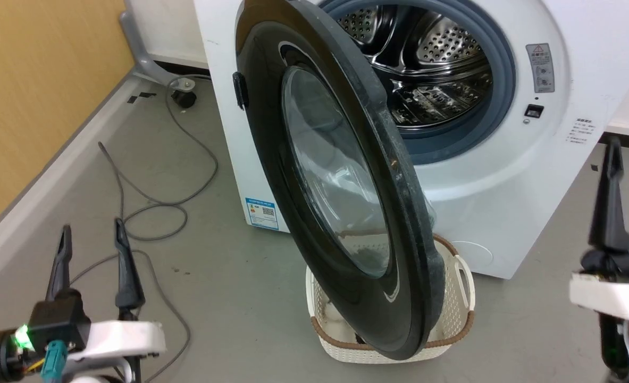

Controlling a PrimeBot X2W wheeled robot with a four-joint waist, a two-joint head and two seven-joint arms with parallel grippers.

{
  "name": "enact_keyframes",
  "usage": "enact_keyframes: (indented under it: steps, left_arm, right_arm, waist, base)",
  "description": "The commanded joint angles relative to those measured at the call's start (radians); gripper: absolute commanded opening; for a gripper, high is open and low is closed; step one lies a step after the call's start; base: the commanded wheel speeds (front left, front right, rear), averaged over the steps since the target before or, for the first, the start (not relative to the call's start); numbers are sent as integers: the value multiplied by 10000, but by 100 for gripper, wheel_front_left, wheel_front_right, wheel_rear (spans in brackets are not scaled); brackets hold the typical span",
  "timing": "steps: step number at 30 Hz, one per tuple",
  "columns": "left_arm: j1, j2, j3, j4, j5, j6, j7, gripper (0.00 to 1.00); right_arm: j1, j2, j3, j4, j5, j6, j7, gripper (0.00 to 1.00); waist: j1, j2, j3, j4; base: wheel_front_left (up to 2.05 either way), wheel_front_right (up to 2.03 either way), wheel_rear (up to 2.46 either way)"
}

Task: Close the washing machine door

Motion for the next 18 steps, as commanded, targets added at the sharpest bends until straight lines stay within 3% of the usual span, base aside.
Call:
enact_keyframes:
  steps: [1,3,4,5,6,7,14,18]
  left_arm:
    - [246,-106,109,-6,83,-107,-44,100]
    - [390,-273,190,51,40,-267,-44,100]
    - [464,-385,258,77,-42,-360,-44,100]
    - [549,-425,291,131,-31,-460,-45,100]
    - [614,-463,317,161,9,-547,-45,100]
    - [684,-546,357,196,-19,-636,-45,100]
    - [906,-973,751,417,111,-1183,-45,100]
    - [917,-1207,979,528,264,-1446,-45,100]
  right_arm:
    - [-322,11,294,-315,89,8,-42,100]
    - [-480,11,738,-674,104,8,-42,100]
    - [-550,11,941,-839,165,8,-42,82]
    - [-634,11,1134,-978,157,8,-42,45]
    - [-707,11,1402,-1099,137,8,-42,19]
    - [-745,11,1638,-1172,74,8,-42,0]
    - [-856,-58,3246,-1274,190,8,-42,0]
    - [-823,-682,4705,-998,763,8,-42,0]
  waist:
    - [0,0,27,34]
    - [0,0,41,59]
    - [0,0,48,66]
    - [0,0,59,72]
    - [0,0,70,80]
    - [0,0,77,84]
    - [0,0,152,147]
    - [0,0,195,164]
  base:
    - [0,0,0]
    - [0,0,0]
    - [0,0,0]
    - [0,0,0]
    - [0,0,0]
    - [0,0,0]
    - [0,0,0]
    - [0,0,0]
